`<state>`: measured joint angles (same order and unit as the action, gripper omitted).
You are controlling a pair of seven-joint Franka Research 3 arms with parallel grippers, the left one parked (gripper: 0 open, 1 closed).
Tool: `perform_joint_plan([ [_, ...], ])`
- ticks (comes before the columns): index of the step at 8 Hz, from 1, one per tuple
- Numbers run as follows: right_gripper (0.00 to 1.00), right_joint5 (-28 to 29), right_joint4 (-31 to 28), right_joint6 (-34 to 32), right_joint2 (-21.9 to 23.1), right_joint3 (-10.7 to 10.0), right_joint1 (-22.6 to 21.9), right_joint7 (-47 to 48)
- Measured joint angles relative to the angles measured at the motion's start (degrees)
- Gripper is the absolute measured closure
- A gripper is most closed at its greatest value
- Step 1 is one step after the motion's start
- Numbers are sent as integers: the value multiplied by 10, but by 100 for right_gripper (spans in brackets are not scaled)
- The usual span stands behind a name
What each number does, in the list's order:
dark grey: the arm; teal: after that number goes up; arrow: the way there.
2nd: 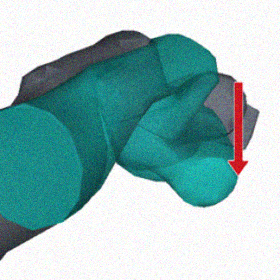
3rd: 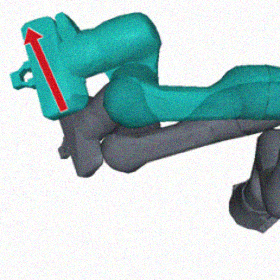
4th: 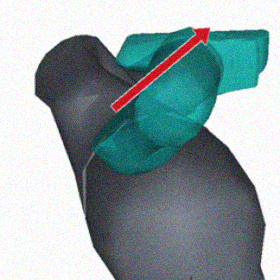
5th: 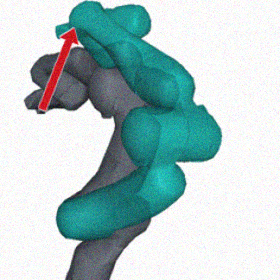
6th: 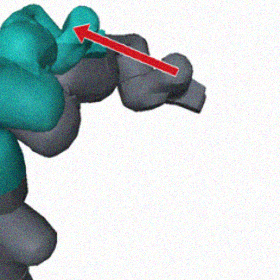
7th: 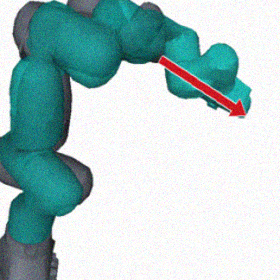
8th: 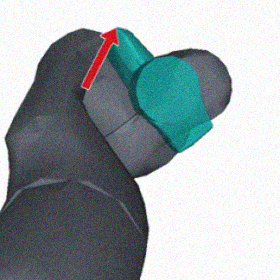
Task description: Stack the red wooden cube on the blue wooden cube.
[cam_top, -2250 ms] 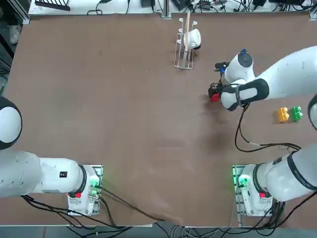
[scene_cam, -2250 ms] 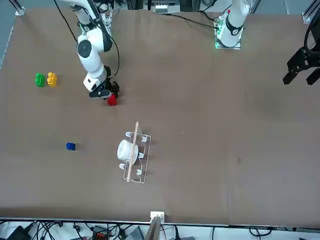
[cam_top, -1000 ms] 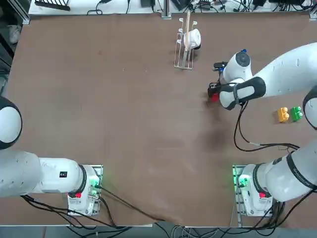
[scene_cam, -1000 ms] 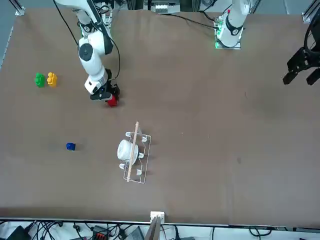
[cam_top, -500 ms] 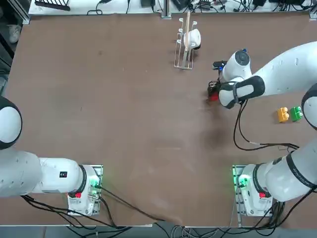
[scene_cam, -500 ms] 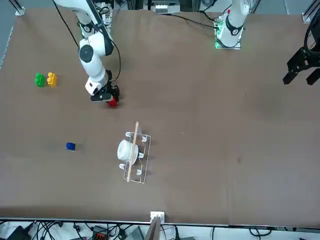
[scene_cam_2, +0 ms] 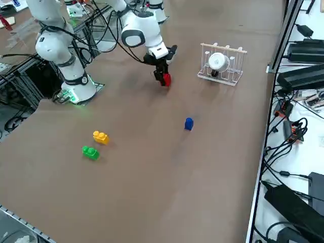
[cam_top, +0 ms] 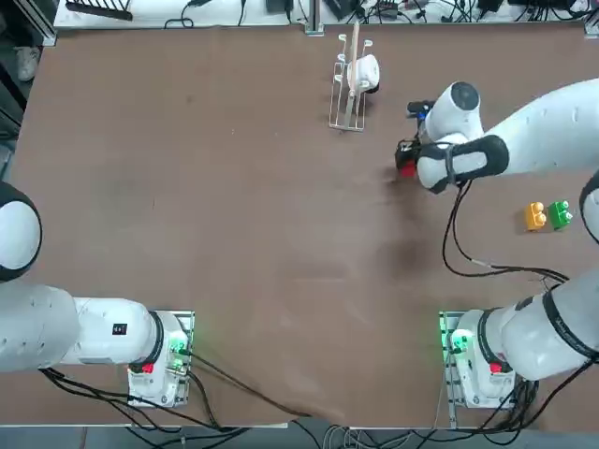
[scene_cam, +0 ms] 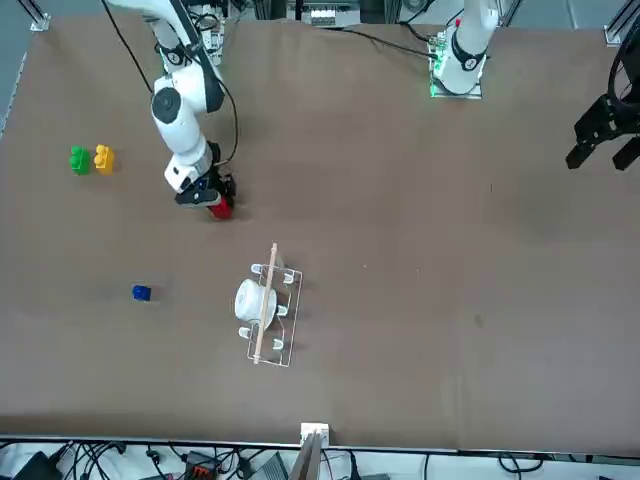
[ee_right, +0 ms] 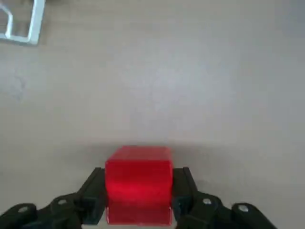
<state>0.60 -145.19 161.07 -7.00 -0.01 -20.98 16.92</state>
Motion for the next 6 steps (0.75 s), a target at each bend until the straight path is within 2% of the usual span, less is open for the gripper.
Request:
perform_joint_plan([
  [3, 30, -1, 40, -85, 47, -4, 60, -87],
  [6, 30, -1, 122, -196, 48, -5, 130, -197],
])
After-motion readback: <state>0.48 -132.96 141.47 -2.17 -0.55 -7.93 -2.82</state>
